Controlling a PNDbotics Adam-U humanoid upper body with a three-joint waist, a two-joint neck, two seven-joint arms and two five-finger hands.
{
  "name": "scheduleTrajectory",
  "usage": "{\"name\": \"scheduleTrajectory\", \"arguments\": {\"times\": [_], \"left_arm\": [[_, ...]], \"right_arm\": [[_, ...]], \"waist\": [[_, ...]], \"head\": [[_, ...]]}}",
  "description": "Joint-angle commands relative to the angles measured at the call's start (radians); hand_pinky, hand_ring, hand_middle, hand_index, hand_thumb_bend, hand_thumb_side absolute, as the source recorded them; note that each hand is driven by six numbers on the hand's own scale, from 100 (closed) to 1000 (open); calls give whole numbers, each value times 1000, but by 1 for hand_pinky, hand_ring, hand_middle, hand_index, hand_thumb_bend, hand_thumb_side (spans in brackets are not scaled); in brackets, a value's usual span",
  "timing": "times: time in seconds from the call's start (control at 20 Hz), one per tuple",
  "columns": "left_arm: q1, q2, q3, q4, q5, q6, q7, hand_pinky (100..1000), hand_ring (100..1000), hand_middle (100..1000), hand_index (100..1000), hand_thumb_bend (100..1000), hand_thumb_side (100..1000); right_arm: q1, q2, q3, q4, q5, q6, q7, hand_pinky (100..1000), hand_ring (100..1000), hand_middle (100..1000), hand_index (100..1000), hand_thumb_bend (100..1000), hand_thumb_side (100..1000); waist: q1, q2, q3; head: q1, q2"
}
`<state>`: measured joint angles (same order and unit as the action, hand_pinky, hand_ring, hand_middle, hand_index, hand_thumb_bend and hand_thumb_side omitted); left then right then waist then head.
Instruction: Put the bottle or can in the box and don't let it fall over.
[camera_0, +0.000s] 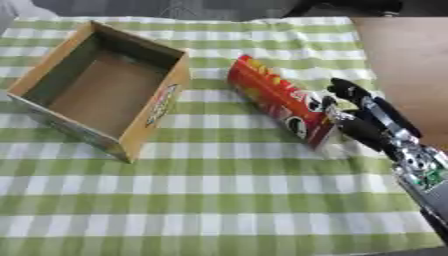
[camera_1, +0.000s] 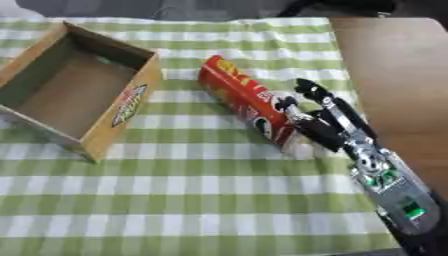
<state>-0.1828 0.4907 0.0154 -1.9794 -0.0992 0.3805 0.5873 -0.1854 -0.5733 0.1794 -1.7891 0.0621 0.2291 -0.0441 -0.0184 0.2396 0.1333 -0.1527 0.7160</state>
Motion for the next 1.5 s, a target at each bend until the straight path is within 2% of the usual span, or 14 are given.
{"name": "scheduleTrajectory", "arguments": {"times": [0.05,0.5,0.9,1.5], "left_arm": [[-7,11,3,-21,2,-1,-4,482,490,603,732,218,655],[-11,11,2,-21,2,-2,-6,482,490,603,732,213,655],[-12,10,2,-21,4,-3,-7,481,491,604,732,210,656],[-12,7,2,-21,7,-4,-7,483,490,602,722,202,657]], "right_arm": [[-10,-15,-5,4,19,-9,5,801,1000,915,1000,100,683],[-5,-16,3,-4,76,-13,28,815,1000,912,1000,100,696],[-7,-15,11,8,97,-10,48,816,1000,909,1000,100,693],[-16,2,31,47,102,10,38,789,1000,894,1000,100,678]], "waist": [[8,-12,1],[6,-14,4],[5,-14,6],[5,-10,9]], "head": [[-4,-10],[-3,-11],[-3,-12],[-5,-12]]}}
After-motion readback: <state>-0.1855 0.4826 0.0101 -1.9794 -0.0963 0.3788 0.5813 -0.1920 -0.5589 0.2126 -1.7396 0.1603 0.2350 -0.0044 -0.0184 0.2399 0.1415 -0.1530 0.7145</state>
